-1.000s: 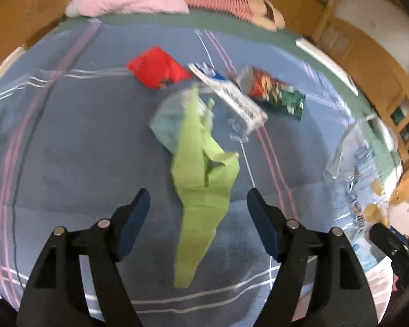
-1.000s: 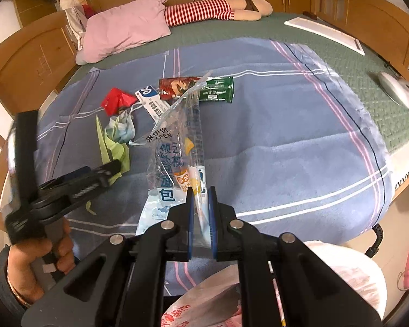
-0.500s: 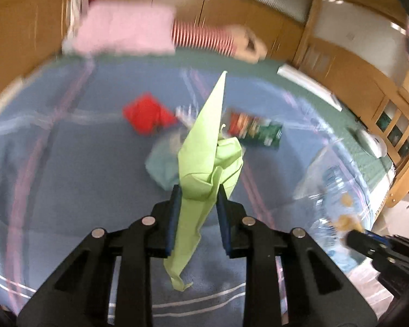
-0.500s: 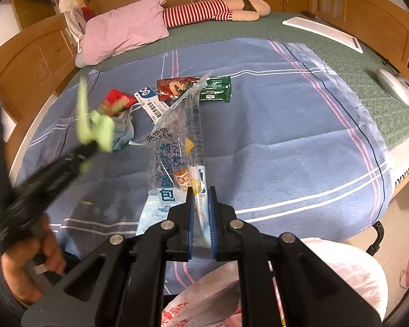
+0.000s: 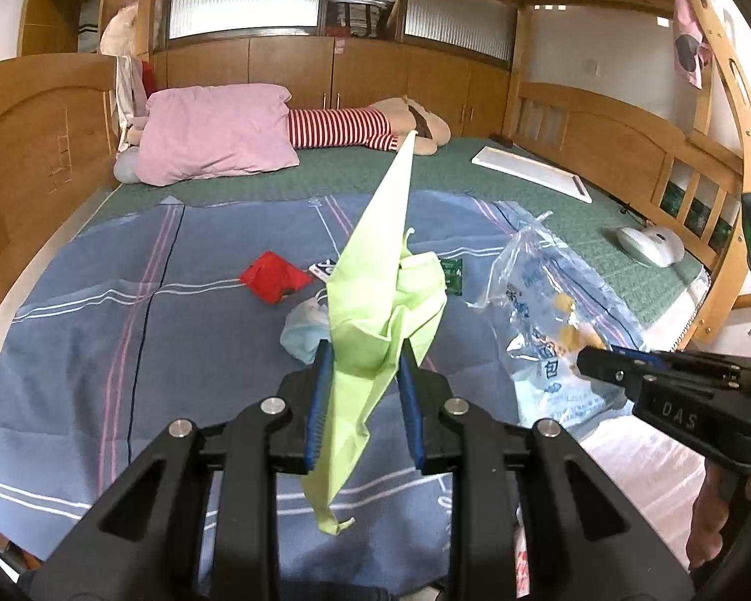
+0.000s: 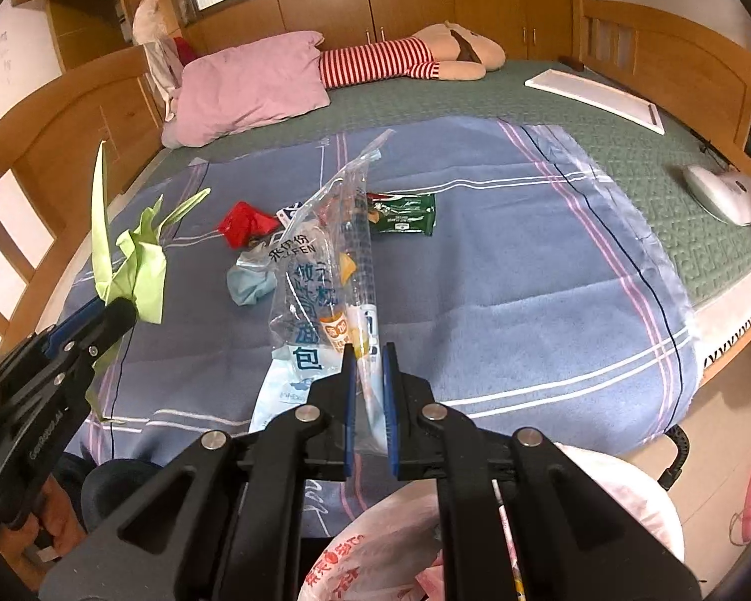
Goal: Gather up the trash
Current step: 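Carry the crane and clear bag over the white basket and open both tools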
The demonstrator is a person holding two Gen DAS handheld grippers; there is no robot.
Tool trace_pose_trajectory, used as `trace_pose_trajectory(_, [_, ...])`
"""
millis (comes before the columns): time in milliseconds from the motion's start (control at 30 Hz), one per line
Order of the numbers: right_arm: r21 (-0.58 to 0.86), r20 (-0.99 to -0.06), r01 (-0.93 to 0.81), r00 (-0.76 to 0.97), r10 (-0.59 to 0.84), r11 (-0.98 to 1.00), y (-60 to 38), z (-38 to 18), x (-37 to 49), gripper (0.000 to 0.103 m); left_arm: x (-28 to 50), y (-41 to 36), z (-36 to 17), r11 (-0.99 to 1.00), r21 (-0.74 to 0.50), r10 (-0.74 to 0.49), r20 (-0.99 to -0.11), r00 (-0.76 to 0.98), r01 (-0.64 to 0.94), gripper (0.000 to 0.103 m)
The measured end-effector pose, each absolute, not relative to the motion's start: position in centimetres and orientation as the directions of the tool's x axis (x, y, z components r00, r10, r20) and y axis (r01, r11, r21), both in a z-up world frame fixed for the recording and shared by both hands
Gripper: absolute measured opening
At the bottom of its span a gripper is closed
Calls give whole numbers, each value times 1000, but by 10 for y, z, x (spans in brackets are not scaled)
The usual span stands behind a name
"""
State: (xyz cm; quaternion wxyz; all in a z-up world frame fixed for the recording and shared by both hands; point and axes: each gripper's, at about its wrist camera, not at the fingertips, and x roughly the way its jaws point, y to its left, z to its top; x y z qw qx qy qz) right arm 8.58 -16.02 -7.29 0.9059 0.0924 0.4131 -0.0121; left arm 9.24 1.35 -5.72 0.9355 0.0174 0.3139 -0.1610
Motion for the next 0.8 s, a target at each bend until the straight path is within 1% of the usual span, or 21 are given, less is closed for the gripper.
trace_pose_trajectory(167, [165, -754, 86, 653, 69, 983, -158, -74, 82, 11, 84, 15, -56, 952, -57, -273, -608, 745, 301, 26])
trace_pose_trajectory(400, [172, -740, 89, 669, 69, 981, -169, -65, 69, 11, 71, 11, -49, 952, -13, -252, -596, 762, 305, 26])
trace_pose_trajectory(533, [164, -742, 93, 668, 60, 982, -176, -62, 56, 11, 63, 5, -45, 946, -5, -264, -593, 761, 324, 26])
trace_pose_trajectory(600, [131, -757, 75, 652, 51, 988, -179, -64, 41, 11, 61, 2, -45, 942, -3, -271, -595, 757, 335, 26])
trace_pose_trajectory(633, [85, -772, 80, 636, 15, 993, -186, -67, 28, 11, 59, 0, -45, 940, -4, -275, -597, 753, 341, 26])
trace_pose_trajectory(700, [41, -796, 116, 604, -38, 992, -201, -73, 9, 11, 57, -5, -47, 935, -1, -284, -604, 745, 356, 26])
trace_pose_trajectory(800, [66, -846, 176, 532, -39, 982, -229, -90, -14, 11, 52, -18, -50, 920, -4, -312, -615, 724, 392, 26])
